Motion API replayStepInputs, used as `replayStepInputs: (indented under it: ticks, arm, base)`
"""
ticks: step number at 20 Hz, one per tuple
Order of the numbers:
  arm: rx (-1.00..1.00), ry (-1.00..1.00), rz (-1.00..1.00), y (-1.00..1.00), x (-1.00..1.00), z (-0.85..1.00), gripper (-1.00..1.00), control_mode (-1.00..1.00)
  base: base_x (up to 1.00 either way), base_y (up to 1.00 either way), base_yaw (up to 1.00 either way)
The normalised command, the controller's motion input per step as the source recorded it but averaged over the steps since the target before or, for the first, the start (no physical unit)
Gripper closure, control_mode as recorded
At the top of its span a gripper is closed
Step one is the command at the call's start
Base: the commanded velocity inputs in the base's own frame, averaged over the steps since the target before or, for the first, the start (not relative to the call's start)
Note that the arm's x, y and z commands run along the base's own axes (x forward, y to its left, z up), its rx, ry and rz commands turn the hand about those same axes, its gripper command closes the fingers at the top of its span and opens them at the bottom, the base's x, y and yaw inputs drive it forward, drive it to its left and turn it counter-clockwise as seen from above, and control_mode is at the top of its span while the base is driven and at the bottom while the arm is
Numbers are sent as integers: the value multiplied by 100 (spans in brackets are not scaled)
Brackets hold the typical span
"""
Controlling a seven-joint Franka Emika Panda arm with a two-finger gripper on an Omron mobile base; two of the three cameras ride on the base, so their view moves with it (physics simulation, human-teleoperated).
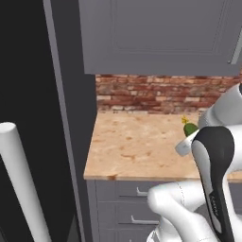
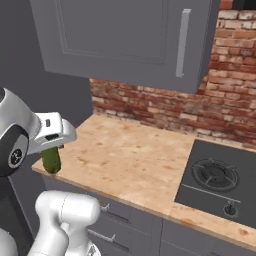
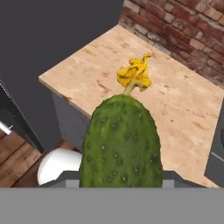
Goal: Place the beer on the top shelf of the fridge to keep it out of children's reach, and place the cucumbers on lower shelves for easy access.
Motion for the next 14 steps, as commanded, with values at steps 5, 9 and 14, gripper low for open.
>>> replayStepInputs:
  ticks: [5, 9, 14]
  arm:
    - [0, 0, 0, 0, 0, 0, 100, 100]
    - [0, 0, 0, 0, 0, 0, 100, 100]
    - [0, 0, 0, 0, 0, 0, 100, 100]
  base:
    - [-57, 0, 14]
    - [-48, 5, 41]
    - [-30, 39, 62]
